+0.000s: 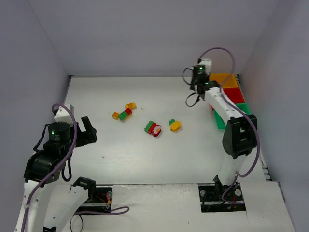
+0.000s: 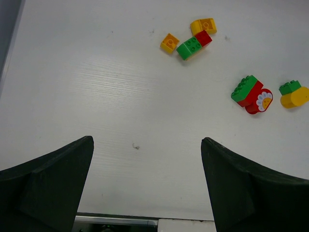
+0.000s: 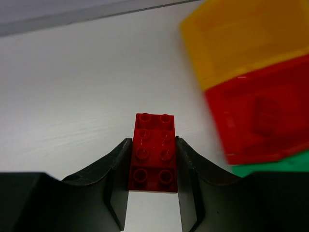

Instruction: Sort the legos into containers by color

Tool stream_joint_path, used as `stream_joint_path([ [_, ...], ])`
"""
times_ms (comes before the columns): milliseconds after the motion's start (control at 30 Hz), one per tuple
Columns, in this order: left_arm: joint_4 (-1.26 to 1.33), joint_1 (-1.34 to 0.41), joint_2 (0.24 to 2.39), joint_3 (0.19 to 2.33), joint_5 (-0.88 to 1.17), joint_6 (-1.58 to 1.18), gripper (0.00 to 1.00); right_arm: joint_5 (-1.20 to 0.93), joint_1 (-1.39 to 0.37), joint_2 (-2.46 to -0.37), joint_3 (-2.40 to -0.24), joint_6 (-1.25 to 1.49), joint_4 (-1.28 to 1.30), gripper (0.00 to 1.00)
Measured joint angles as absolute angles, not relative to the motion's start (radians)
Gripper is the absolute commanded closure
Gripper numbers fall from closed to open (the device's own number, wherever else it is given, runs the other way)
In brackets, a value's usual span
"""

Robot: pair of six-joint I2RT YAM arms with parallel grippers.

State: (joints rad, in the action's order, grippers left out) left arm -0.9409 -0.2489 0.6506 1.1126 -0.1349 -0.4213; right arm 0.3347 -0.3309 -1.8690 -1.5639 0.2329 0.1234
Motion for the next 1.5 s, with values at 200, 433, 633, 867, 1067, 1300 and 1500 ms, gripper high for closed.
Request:
stream_joint_path([
  [200, -0.926, -0.249, 0.667, 1.113, -0.130, -0.431, 0.15, 0.347, -0.049, -1.827, -1.489, 0.226, 0.131, 0.99],
  [433, -0.908, -0.249, 0.707, 1.109, -0.121, -0.431, 0.14, 0.323, 0.072, -1.886, -1.491, 0.233, 0.147, 0.69],
  [633, -0.888, -0.249, 0.746, 1.095, -0.099, -0.428, 0.14, 0.282, 0.099, -1.953, -1.520, 0.219, 0.149, 0.35],
  [867, -0.793, -0.249, 0.846, 1.069, -0.024, -0.370, 0.14, 0.182, 0.096, -1.940, -1.546, 0.213, 0.152, 0.33],
  [1067, -0.631, -0.249, 1.063, 1.064, 0.077, -0.275, 0.18, 0.060, 0.028, -1.776, -1.509, 0.245, 0.163, 0.33],
  [1300, -0.465, -0.249, 1.392, 1.073, 0.112, -0.158, 0.31, -0.077, -0.216, -1.517, -1.368, 0.290, 0.139, 0.33],
  [1500, -0.366, -0.212, 1.602, 1.141, 0.170, -0.054, 0.40, -0.146, -0.243, -1.387, -1.182, 0.309, 0.161, 0.33],
])
